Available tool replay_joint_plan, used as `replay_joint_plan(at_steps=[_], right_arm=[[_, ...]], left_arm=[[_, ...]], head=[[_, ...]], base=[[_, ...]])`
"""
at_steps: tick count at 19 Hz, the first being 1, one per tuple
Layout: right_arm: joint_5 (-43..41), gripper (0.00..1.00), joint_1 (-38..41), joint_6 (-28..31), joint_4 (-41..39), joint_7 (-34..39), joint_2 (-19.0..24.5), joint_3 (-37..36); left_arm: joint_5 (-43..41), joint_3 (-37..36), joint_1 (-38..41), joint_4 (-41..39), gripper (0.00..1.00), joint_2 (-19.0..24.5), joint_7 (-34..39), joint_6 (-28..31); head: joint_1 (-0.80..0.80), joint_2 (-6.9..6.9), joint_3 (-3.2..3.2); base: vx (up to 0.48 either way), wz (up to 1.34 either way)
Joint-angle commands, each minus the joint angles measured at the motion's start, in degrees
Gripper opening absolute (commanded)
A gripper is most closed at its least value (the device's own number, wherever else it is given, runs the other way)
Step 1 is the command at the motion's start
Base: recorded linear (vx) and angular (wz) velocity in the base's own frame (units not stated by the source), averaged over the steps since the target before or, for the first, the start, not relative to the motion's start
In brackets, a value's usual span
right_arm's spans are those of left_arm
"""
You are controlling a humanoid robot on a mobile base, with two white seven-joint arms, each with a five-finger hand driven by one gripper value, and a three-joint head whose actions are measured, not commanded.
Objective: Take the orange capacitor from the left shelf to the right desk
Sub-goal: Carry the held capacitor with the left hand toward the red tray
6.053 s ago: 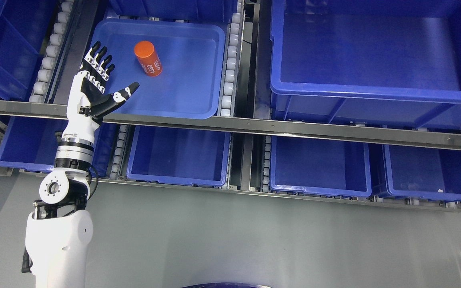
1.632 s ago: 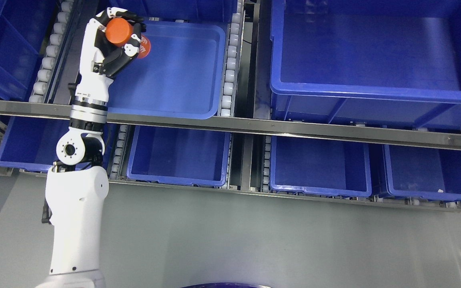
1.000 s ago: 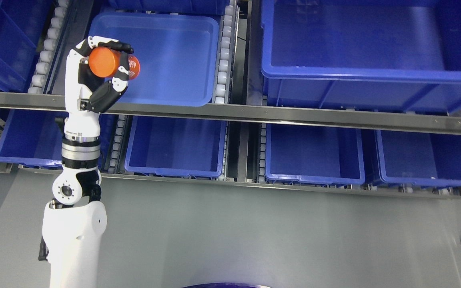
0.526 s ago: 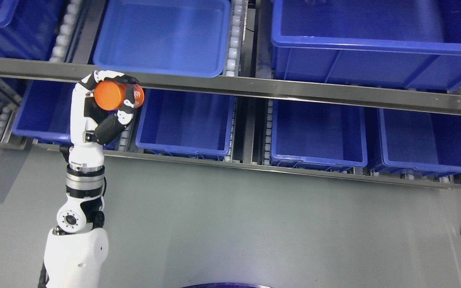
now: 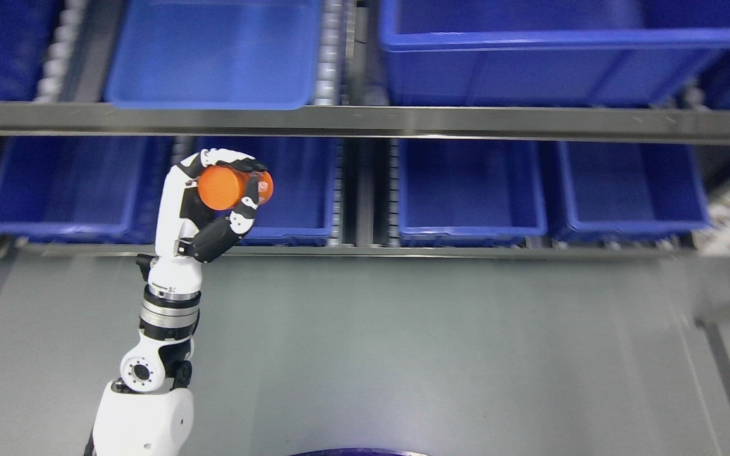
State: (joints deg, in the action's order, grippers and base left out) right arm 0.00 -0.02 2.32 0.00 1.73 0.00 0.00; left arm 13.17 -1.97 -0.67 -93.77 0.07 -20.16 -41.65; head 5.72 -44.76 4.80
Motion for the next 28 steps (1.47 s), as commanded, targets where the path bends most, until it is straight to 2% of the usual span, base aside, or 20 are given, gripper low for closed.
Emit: replay_joint_plan(at_steps=[1,7,10,16,20,28], right_arm=[[0.00,1.00,1.96,-0.04,-1.32,0.03,-1.00,-0.62],[0.00,1.00,1.96,-0.04,-1.32,0.03,-1.00,-0.62],[0.00,1.00,1.96,-0.04,-1.32,0.03,-1.00,-0.62],[0.00,1.00,1.96,-0.04,-1.32,0.03,-1.00,-0.70],[0.00,1.00,1.96,-0.04,-1.32,0.03,-1.00,-0.62],[0.00,1.00,1.96,-0.04,-1.32,0.03,-1.00,-0.62]], left_arm=[[-0.07,-9.71,2.34,-0.53,0.01,0.98,0.04,0.43],[-0.07,-12.35,3.05,-0.53,0.01,1.07,0.04,0.61],[-0.07,-12.79,1.82,-0.36,0.01,0.93,0.04,3.85],[0.02,-12.79,-9.24,0.96,0.01,0.93,0.04,13.15],[0.10,-17.09,-14.79,0.96,0.01,0.93,0.56,21.25],[1.42,-26.06,-21.46,0.96,0.02,0.93,1.44,25.03]], head=[[0.00,0.00,0.00],[0.00,0.00,0.00],[0.00,0.00,0.00],[0.00,-0.01,0.00],[0.00,-0.02,0.00],[0.00,-0.02,0.00]], base=[[-0.033,-1.01],[-0.018,-1.32],[0.064,-1.32],[0.189,-0.87],[0.265,-0.52],[0.382,-0.34]])
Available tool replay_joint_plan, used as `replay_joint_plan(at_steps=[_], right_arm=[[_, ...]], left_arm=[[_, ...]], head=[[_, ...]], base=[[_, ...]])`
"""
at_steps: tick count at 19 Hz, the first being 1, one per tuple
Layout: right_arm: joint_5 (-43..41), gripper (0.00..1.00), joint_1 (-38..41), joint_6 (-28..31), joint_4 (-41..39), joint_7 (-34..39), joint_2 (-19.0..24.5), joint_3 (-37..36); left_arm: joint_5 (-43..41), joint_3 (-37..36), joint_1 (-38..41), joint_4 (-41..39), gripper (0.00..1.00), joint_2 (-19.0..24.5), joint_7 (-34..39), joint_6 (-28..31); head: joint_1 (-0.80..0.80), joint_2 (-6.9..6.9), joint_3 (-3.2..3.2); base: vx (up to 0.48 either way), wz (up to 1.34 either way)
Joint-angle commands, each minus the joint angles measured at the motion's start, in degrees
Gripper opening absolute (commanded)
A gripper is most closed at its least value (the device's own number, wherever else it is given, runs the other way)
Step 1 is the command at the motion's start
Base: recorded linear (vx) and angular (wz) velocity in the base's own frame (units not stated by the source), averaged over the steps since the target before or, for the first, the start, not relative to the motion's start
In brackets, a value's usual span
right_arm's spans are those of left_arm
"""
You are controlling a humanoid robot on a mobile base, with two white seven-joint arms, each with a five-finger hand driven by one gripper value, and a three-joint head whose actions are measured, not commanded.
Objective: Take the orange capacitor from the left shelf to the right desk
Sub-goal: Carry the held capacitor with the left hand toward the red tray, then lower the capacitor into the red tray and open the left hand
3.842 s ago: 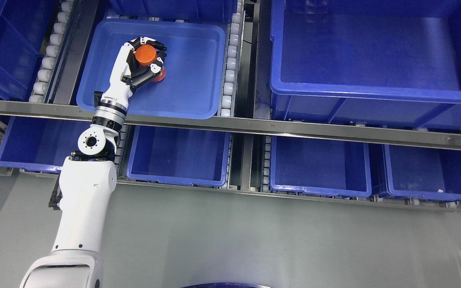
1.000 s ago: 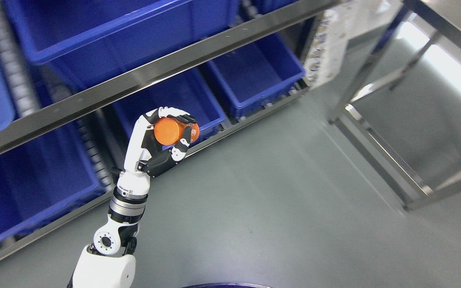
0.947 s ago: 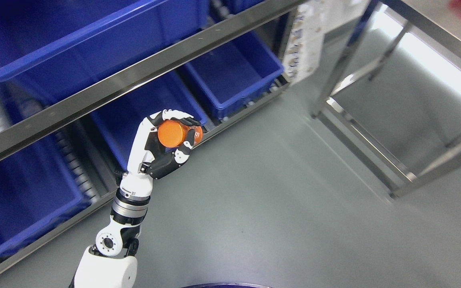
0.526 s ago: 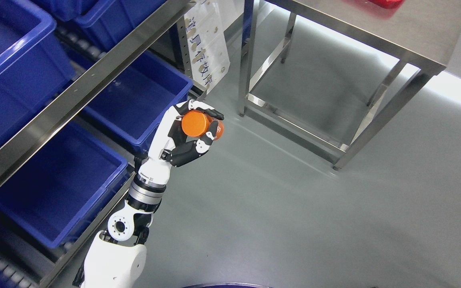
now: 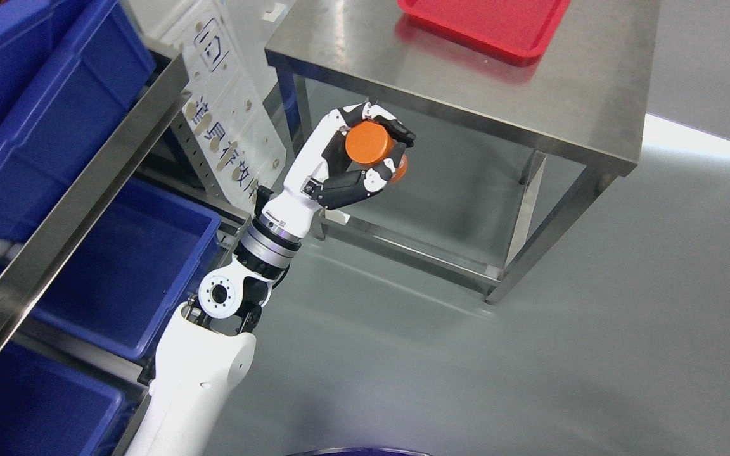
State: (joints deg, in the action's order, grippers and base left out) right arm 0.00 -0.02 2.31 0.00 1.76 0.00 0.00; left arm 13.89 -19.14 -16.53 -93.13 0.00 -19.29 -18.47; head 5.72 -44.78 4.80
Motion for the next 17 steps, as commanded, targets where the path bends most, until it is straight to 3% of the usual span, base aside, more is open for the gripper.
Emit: replay_joint_plan(at_steps=[1,8,11,17], right_arm=[[0.00,1.00,1.95,-0.02,-1.32,0.00,-1.00,-0.70],[0.00,1.00,1.95,-0.02,-1.32,0.00,-1.00,-0.62],[0.00,1.00,1.95,-0.02,-1.32,0.00,-1.00,-0.62],[0.00,1.00,1.95,-0.02,-1.32,0.00,-1.00,-0.62]], left_arm=[[1.05,-9.08,-7.10,0.32,0.02,1.00,1.09,2.90],[3.25,-9.95,-14.84,1.45,0.02,1.00,4.16,9.75],[3.16,-10.92,-17.92,6.27,0.03,1.00,8.64,10.21],[2.72,-11.10,-18.28,18.40,0.03,1.00,9.18,10.03]], head=[[0.00,0.00,0.00],[0.00,0.00,0.00],[0.00,0.00,0.00],[0.00,0.00,0.00]], base=[[0.424,-0.30],[0.425,-0.38],[0.368,-0.31],[0.258,-0.12]])
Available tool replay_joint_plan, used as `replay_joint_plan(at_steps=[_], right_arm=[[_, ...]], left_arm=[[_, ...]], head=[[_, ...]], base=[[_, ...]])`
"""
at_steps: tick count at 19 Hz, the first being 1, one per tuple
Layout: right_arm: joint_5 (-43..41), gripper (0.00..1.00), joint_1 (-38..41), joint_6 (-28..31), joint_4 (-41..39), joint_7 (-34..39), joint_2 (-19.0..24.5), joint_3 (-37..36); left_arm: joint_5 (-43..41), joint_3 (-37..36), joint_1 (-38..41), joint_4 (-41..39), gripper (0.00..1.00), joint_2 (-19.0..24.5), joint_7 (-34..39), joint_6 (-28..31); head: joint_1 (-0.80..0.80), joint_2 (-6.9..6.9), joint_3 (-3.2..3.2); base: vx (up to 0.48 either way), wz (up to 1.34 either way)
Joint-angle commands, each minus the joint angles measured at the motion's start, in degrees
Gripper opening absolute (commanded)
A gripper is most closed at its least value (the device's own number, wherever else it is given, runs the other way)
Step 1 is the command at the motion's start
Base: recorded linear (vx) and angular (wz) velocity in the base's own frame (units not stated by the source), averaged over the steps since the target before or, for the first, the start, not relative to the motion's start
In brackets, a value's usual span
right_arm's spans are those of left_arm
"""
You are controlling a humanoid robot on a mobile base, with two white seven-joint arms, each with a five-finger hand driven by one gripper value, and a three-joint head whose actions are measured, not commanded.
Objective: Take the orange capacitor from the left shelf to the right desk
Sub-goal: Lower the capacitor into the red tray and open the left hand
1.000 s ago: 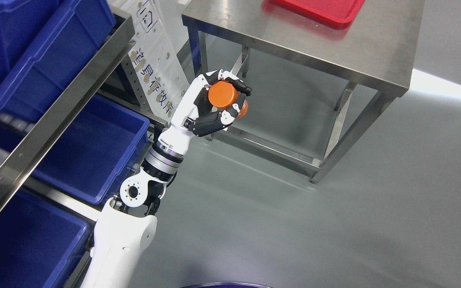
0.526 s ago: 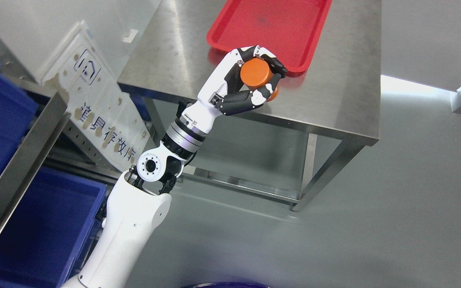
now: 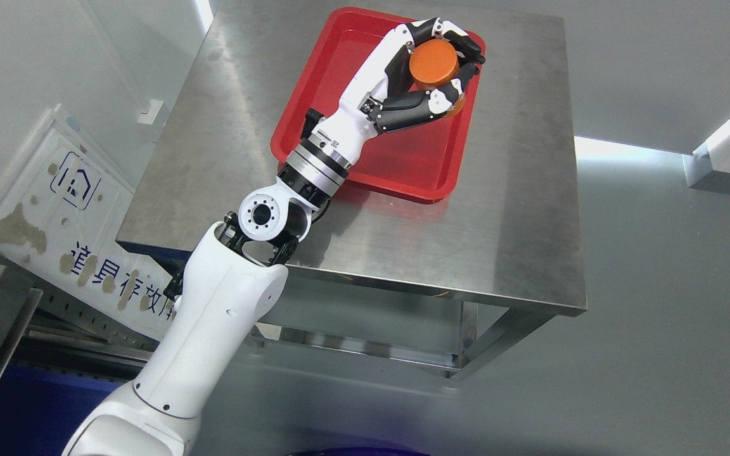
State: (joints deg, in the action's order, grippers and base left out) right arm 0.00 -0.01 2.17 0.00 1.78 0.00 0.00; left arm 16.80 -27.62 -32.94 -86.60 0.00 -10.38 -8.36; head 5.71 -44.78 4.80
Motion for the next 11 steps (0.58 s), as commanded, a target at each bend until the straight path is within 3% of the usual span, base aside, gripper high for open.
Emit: replay_joint_plan(at_steps=[1,6,8,11], right_arm=[[0.00,1.00,1.94,0.12,-1.32,-0.03,-1.00,-0.62],[0.00,1.00,1.94,0.12,-1.32,-0.03,-1.00,-0.62],[0.00,1.00,1.94,0.12,-1.32,-0.03,-1.00,-0.62],[0.00,1.00,1.94,0.12,-1.32,-0.02,-1.00,-0.62]], left_arm=[[-0.97,-2.79,-2.48,14.15,0.03,1.00,0.36,0.01],[0.33,-4.10,-9.15,24.71,0.06,1.00,4.67,-0.08],[0.51,-5.07,-10.47,27.09,0.13,1.00,4.93,-0.08],[0.51,-5.34,-11.01,27.45,0.37,1.00,4.84,0.18]], head=[[0.00,0.00,0.00],[0.00,0.00,0.00],[0.00,0.00,0.00],[0.00,0.00,0.00]], base=[[0.095,0.00],[0.031,-0.01],[-0.022,0.04],[-0.023,0.02]])
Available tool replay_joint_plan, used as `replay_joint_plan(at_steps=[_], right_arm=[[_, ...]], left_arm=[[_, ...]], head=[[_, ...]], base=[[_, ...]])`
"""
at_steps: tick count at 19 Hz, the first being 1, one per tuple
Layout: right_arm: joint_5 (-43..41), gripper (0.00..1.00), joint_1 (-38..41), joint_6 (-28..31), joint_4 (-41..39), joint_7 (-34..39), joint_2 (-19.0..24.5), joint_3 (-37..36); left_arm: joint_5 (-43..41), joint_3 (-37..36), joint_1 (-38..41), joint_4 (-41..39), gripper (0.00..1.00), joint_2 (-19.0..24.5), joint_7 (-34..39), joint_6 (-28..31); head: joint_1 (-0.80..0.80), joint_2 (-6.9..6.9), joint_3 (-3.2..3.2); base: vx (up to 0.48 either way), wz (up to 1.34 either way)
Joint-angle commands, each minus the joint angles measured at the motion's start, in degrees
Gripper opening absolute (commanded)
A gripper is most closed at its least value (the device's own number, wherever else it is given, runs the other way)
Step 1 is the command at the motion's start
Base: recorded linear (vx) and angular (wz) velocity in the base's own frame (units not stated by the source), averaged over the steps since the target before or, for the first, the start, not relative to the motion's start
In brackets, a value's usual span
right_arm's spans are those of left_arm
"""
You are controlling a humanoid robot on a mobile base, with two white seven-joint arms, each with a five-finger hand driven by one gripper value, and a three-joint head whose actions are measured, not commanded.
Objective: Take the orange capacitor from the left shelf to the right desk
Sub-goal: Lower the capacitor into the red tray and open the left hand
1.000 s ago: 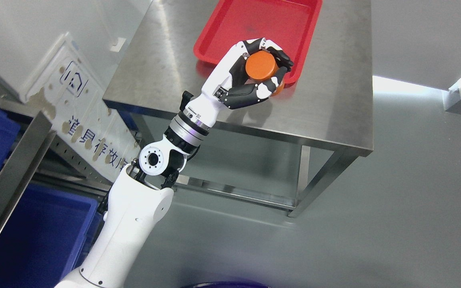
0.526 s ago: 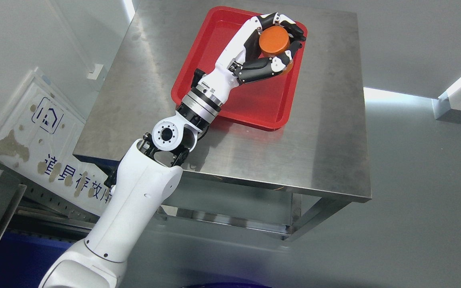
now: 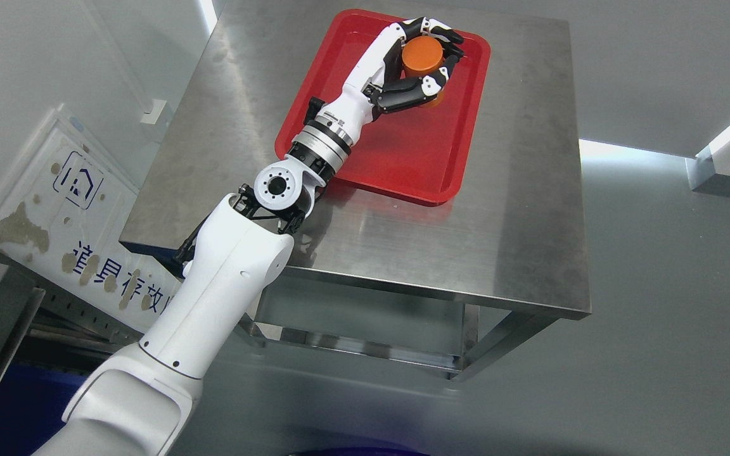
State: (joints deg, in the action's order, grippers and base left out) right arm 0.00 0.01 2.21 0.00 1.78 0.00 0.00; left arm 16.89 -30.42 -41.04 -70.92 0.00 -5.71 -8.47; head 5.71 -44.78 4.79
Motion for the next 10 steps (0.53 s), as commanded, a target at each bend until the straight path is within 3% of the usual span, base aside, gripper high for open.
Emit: replay_joint_plan(at_steps=[1,7,8,10], right_arm=[[0.00,1.00,1.93,0.08,-1.32,-0.03,-1.00,-0.62],[0.00,1.00,1.93,0.08,-1.32,-0.03,-1.00,-0.62],[0.00,1.00,1.93,0.08,-1.32,-0.03,-1.00,-0.62],[0.00,1.00,1.93,0.08,-1.32,-0.03,-1.00,-0.62]], left_arm=[[0.51,-2.45,-3.08,11.77,0.43,1.00,0.18,0.30],[0.34,1.67,-5.80,10.36,0.94,1.00,-0.96,0.65],[0.34,3.77,-6.15,8.97,0.99,1.00,-1.49,0.65],[0.34,11.22,-6.16,5.89,1.00,1.00,-2.72,0.82]], head=[[0.00,0.00,0.00],[0.00,0.00,0.00],[0.00,0.00,0.00],[0.00,0.00,0.00]], base=[[-0.017,0.00],[0.000,0.00],[0.000,0.00],[0.000,0.00]])
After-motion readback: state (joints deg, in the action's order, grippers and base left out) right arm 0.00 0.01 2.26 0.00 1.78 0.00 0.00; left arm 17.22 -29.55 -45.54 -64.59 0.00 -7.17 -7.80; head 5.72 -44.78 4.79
